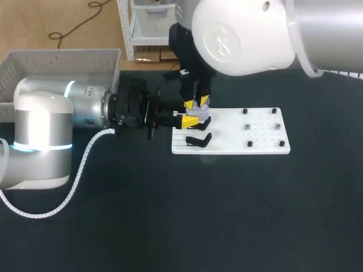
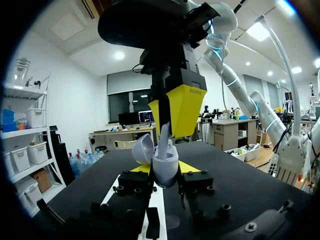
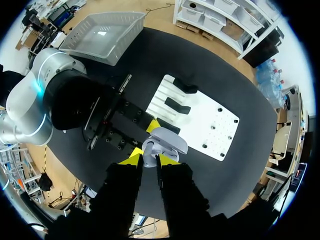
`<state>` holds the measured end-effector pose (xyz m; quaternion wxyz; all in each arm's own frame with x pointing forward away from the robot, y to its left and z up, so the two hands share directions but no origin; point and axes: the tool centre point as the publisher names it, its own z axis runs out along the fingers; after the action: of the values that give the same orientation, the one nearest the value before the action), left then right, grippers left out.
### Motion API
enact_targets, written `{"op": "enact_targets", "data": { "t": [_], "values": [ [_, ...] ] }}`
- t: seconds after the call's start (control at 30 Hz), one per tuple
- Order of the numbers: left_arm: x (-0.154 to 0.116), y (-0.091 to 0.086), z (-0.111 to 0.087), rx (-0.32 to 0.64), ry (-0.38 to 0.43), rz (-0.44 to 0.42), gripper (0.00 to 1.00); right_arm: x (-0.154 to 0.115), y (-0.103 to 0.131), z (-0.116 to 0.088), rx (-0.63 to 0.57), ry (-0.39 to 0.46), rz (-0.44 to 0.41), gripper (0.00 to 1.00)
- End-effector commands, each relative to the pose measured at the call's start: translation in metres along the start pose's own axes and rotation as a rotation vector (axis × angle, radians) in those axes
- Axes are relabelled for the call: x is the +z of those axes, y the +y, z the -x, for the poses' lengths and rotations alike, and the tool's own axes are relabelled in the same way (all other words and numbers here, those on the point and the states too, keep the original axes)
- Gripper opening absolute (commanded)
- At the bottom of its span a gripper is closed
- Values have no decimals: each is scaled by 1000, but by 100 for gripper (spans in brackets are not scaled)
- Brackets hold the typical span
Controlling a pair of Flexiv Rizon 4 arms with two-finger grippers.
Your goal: Pick up each earbud case from the left stands, insert the matching earbuds, close the lid, and place the case in the box.
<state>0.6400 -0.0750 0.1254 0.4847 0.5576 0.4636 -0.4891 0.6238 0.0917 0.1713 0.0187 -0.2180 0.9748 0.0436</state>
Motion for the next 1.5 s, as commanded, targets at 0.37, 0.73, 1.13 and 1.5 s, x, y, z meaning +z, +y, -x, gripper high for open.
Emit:
{"op": "enact_targets", "data": {
  "t": [0.37, 0.73, 1.13, 1.5],
  "values": [
    [0, -1, 0, 3, 0, 5, 0, 5, -2, 1, 1, 8, -6, 0],
    [0, -1, 0, 3, 0, 5, 0, 6, 2, 8, -13, 15, -22, 31],
    [0, -1, 0, 3, 0, 5, 0, -12, 2, -3, 6, -6, -2, 100],
    [0, -1, 0, 3, 0, 5, 0, -49, -31, 3, 125, -26, 19, 100]
  ]
}}
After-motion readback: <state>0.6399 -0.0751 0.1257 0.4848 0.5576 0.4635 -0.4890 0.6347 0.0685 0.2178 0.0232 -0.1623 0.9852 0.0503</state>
